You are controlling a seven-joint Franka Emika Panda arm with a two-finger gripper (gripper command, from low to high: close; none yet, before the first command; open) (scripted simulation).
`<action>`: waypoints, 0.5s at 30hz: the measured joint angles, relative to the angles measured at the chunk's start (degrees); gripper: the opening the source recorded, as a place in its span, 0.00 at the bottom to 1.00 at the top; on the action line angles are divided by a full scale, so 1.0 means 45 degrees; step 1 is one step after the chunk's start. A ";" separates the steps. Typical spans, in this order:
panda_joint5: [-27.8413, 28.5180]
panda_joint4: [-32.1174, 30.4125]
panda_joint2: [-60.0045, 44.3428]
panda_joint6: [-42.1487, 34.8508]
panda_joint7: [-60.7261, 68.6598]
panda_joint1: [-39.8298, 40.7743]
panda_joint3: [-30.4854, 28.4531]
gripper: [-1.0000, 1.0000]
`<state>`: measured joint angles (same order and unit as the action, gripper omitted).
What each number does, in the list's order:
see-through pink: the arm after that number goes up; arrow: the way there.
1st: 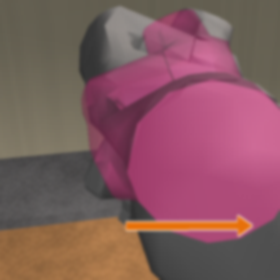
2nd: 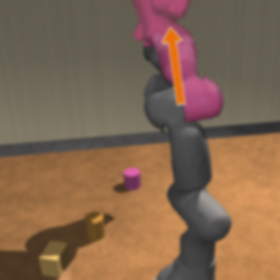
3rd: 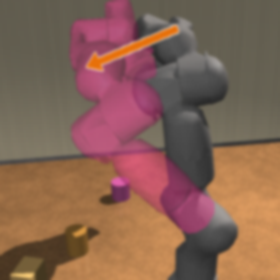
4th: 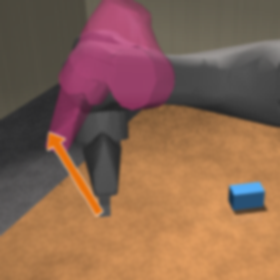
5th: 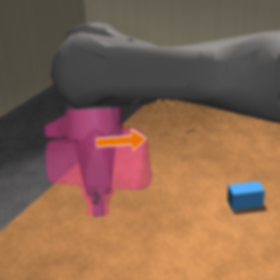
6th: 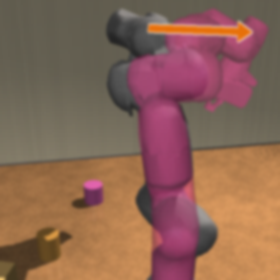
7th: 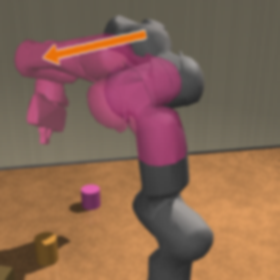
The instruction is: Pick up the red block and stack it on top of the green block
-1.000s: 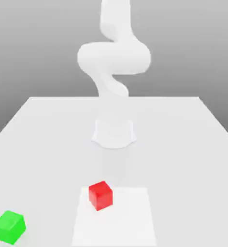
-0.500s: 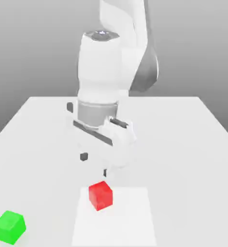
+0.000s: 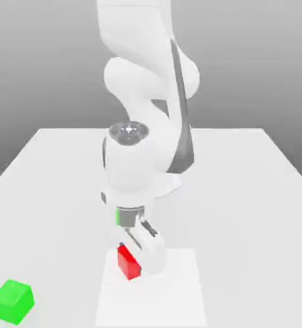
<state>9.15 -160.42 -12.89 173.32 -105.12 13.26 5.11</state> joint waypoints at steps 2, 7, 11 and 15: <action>0.0009 0.0000 -0.0001 0.0020 -0.0009 0.0002 0.0001 0.00; -0.0539 -0.0069 0.0768 -0.0631 0.0366 0.0332 0.0480 0.00; -0.1499 -0.0229 0.1950 -0.1616 0.1055 0.0513 0.0905 0.00; -0.2131 -0.0447 0.3048 -0.2550 0.1544 0.0424 0.0997 0.00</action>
<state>-0.44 -162.43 0.82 161.85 -98.17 15.17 9.59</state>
